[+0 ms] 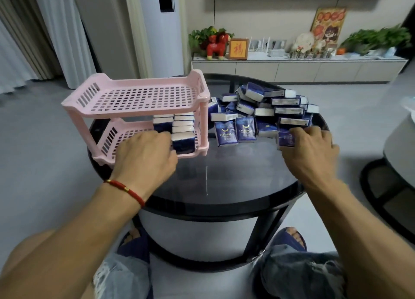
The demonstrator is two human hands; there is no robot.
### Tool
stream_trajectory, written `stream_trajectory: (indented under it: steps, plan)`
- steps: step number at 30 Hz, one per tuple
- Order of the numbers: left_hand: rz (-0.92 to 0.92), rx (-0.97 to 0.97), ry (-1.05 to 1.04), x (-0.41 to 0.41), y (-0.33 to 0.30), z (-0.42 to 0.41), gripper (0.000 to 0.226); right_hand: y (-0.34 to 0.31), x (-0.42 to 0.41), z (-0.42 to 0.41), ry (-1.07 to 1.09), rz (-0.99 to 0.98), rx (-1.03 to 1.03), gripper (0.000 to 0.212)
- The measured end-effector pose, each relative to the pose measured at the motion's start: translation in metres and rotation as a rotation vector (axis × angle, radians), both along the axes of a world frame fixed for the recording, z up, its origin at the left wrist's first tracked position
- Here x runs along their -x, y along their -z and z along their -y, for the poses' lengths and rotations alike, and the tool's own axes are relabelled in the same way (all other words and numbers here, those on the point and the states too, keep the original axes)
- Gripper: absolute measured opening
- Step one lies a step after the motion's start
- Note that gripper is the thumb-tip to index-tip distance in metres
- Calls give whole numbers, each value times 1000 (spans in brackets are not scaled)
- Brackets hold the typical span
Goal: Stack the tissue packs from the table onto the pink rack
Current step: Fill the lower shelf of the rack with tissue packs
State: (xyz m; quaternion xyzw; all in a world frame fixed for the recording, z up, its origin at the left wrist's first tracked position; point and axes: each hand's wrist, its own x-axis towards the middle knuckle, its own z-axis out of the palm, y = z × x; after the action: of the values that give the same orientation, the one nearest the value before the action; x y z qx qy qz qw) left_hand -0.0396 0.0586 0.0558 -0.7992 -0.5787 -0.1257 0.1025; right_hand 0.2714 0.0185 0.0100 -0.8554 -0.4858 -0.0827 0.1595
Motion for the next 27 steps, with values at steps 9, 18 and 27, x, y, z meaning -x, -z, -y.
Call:
stream_trajectory:
  steps: [9, 18, 27]
  plan:
    - [421, 283, 262, -66, 27, 5, 18, 19, -10, 15, -196, -50, -56, 35]
    - [1134, 1071, 179, -103, 33, 9, 56, 14, 36, 54, -820, -330, -105, 44]
    - [1166, 999, 136, -99, 44, -3, 48, 28, -4, 8, 129, -178, 53, 83]
